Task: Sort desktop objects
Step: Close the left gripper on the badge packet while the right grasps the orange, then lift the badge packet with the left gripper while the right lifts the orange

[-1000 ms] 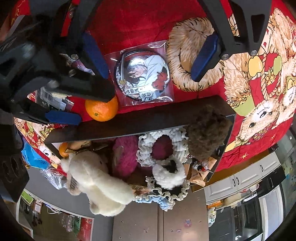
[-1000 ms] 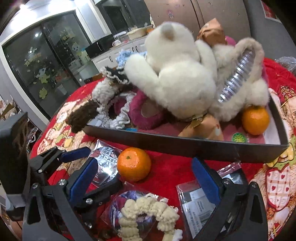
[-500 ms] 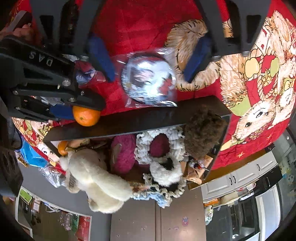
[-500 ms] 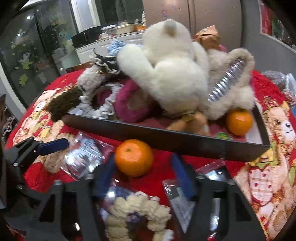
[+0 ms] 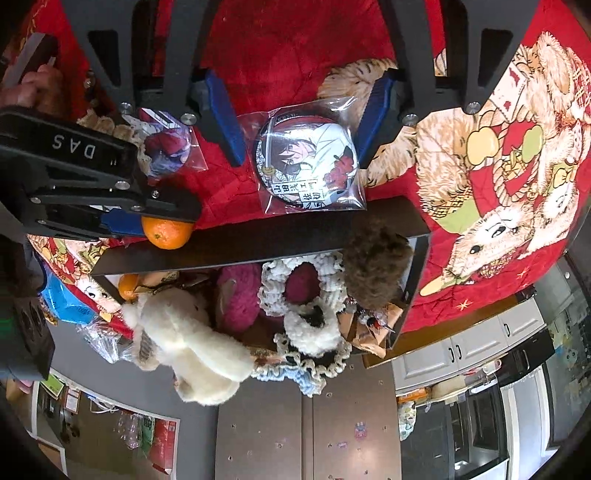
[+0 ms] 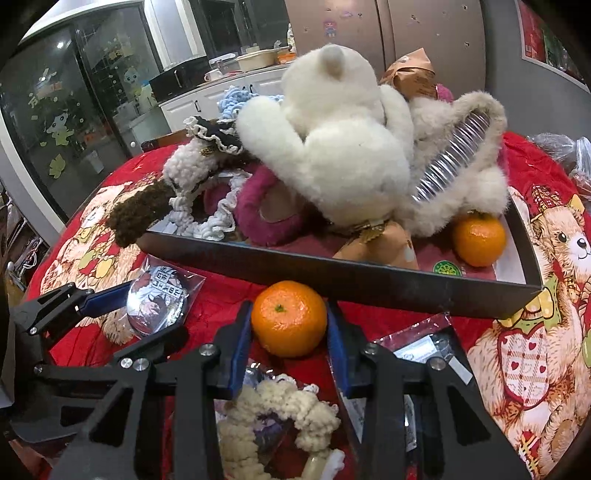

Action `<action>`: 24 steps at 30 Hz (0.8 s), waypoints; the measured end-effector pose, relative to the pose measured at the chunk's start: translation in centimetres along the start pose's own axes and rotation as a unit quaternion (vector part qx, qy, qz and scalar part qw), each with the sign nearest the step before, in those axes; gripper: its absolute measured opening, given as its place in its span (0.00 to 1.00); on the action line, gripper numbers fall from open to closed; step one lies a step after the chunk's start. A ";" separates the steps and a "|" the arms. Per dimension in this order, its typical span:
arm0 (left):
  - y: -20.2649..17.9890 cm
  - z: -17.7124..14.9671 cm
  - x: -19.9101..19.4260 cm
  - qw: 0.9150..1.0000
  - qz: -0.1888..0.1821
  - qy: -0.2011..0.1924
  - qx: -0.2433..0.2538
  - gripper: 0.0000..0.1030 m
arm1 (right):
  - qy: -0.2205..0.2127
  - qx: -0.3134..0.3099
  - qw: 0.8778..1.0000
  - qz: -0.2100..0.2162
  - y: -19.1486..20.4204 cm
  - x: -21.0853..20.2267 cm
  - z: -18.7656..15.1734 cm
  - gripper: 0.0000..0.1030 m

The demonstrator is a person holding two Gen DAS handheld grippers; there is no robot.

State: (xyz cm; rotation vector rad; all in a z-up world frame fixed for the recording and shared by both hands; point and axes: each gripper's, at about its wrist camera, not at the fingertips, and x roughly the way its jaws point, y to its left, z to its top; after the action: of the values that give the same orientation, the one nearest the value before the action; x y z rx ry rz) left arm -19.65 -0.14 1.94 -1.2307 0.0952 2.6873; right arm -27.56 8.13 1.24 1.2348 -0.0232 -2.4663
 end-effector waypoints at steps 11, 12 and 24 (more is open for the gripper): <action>0.2 0.6 -2.8 0.999 -0.027 -0.027 -0.011 0.60 | -0.035 -0.017 0.999 0.011 0.4 -3.6 0.5 0.37; 0.2 0.6 -3.0 0.999 -0.027 -0.029 -0.012 0.60 | -0.037 -0.018 0.999 0.013 0.5 -3.9 0.6 0.37; 0.0 1.3 -5.3 0.998 -0.021 -0.062 -0.011 0.60 | -0.062 -0.023 0.998 0.020 -0.4 -7.3 1.2 0.37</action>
State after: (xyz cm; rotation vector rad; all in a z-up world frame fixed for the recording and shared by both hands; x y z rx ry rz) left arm -17.22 -0.70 6.74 -1.0558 0.0232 2.7266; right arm -24.64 10.79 7.50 1.0515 -0.0248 -2.4915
